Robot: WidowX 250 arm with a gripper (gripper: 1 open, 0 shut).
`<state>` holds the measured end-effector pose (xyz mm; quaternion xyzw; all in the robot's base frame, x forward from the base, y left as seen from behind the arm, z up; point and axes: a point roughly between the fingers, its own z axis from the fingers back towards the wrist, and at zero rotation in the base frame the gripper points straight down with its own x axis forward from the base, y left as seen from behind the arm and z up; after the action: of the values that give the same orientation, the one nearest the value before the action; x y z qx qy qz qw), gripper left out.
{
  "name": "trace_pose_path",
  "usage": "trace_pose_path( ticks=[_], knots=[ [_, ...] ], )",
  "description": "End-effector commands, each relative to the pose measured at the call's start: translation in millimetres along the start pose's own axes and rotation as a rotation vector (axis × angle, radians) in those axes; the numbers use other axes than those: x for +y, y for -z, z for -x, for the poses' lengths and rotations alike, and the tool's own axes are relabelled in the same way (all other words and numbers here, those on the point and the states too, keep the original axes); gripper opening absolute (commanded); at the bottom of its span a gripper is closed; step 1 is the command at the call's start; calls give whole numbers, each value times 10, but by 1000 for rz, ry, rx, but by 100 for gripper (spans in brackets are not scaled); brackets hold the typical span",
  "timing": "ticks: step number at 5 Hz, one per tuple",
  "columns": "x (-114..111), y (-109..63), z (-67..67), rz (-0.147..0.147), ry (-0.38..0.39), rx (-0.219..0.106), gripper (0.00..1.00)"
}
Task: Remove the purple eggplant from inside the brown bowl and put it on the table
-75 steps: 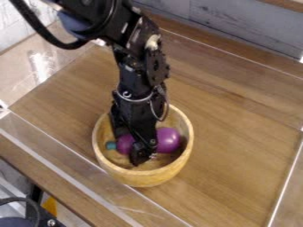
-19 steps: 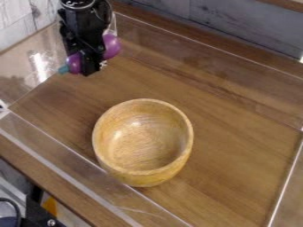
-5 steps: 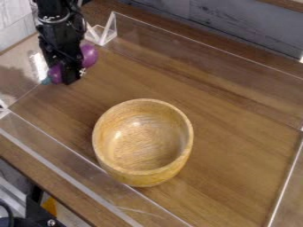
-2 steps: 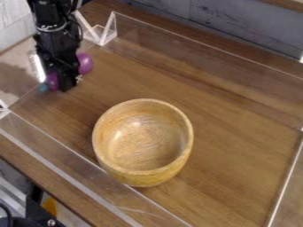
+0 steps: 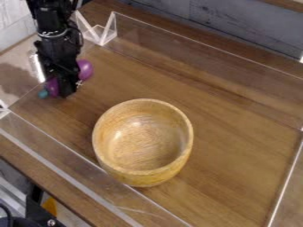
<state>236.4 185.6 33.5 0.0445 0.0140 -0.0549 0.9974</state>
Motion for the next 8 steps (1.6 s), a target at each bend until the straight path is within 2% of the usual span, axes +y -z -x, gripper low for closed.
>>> trace_pose_path(
  ticks=[1, 8],
  knots=[
    [109, -117, -57, -32, -17, -32, 0],
    [-41, -81, -39, 49, -34, 8, 0]
  ],
)
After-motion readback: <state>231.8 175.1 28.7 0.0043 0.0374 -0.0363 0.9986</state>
